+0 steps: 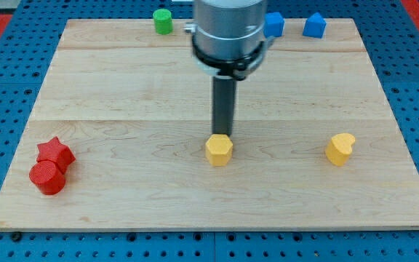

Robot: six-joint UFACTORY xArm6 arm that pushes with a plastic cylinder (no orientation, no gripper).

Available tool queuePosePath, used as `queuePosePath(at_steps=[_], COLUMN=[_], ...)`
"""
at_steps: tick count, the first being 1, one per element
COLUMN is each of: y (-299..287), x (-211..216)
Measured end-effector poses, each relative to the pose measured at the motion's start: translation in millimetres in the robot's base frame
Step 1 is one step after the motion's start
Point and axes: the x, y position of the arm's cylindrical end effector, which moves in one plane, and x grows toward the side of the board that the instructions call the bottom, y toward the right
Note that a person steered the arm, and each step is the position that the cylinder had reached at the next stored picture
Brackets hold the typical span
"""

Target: Place the red star and red circle in a horizontal line

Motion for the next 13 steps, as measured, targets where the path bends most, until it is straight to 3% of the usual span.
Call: queuePosePath(at_steps=[3, 5, 8, 10, 12, 13], y=[-172.4, -303.7, -296.7, -236.7, -170.1, -159.2], x=[19.2, -5.9, 24.9, 48.3, 44.4, 75.1])
